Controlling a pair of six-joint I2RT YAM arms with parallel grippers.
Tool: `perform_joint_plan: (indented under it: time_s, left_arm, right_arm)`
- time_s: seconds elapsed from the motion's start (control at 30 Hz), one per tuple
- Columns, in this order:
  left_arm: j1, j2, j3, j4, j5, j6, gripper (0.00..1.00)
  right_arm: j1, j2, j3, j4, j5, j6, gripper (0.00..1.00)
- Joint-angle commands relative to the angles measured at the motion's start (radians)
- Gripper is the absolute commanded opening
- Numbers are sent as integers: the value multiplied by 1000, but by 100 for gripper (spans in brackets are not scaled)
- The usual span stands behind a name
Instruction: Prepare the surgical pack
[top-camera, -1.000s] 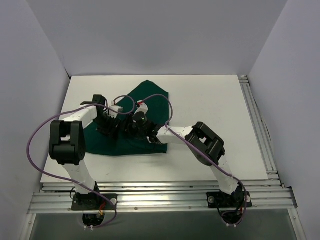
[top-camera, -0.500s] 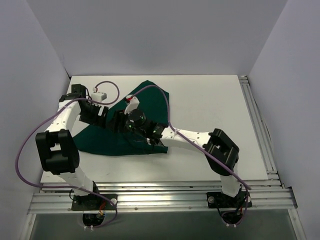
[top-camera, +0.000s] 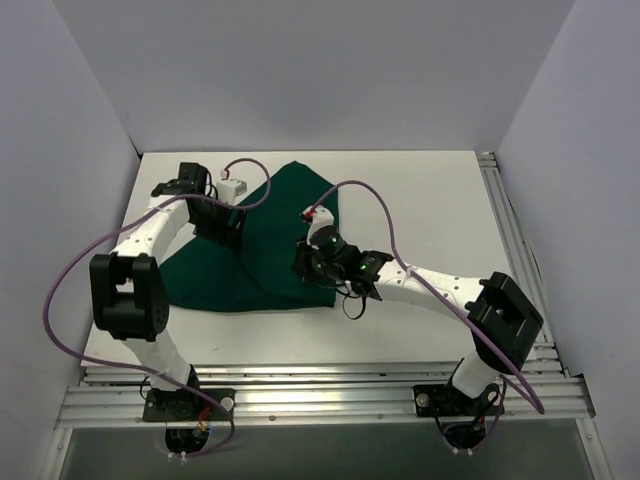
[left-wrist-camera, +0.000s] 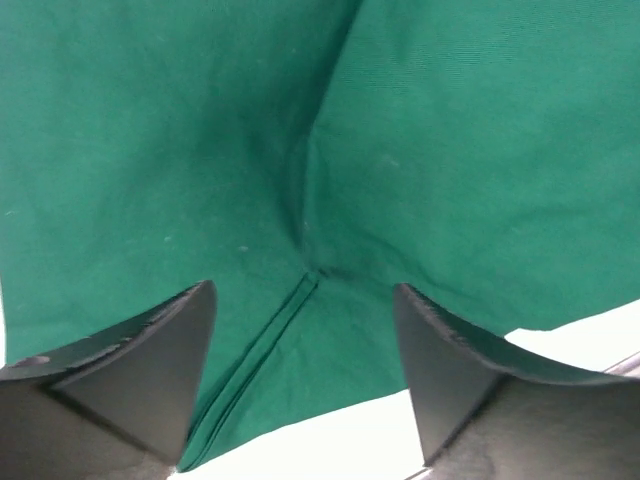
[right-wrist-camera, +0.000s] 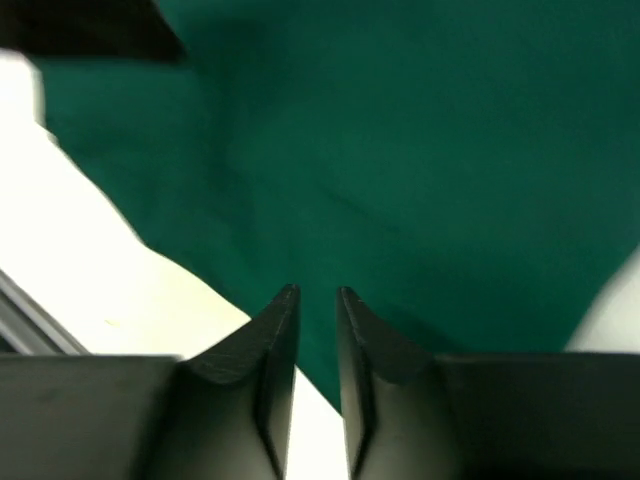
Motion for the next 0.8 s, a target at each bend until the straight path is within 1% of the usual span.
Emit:
perform_joint_plan:
  time_s: [0.0, 0.03, 0.17, 0.2, 0.27, 0.3, 0.37, 0.4, 0.43, 0.53, 0.6, 0.67, 0.77]
  left_arm:
    - [-4, 74, 22, 45, 15, -45, 79]
    - [-10, 81, 15, 52, 16, -54, 75]
    - [-22, 85, 1, 76, 2, -62, 61]
    - [-21, 84, -1, 75, -1, -60, 56]
    - [-22, 85, -8, 78, -16, -56, 52]
    - [-22, 88, -10, 79, -19, -56, 47]
    - [-22, 96, -14, 79, -27, -49, 39]
    - [-22, 99, -19, 81, -30, -48, 34]
    - [-22, 101, -22, 81, -30, -46, 25]
    - [-21, 102, -34, 88, -30, -40, 10]
    - [-22, 102, -41, 91, -38, -33, 8]
    - [-22, 101, -47, 93, -50, -26, 3]
    - [-22, 101, -54, 93, -61, -19, 2]
  right_arm:
    - [-29, -106, -95, -52, -24, -8, 16]
    - [-38, -116, -142, -40, -45, 1, 14]
    - [-63, -130, -207, -24, -64, 18, 4]
    - [-64, -127, -218, -17, -70, 27, 2]
    - [-64, -122, -251, 5, -96, 36, 0]
    - [-64, -117, -259, 9, -99, 41, 0]
    - [-64, -117, -276, 23, -105, 51, 0]
    - [-67, -117, -290, 26, -104, 53, 0]
    - [-67, -117, -296, 32, -102, 53, 0]
    - [-77, -105, -321, 55, -104, 56, 0]
    - [-81, -87, -336, 62, -110, 59, 0]
    - [-83, -78, -341, 62, -111, 62, 0]
    - [-84, -82, -339, 45, -102, 56, 0]
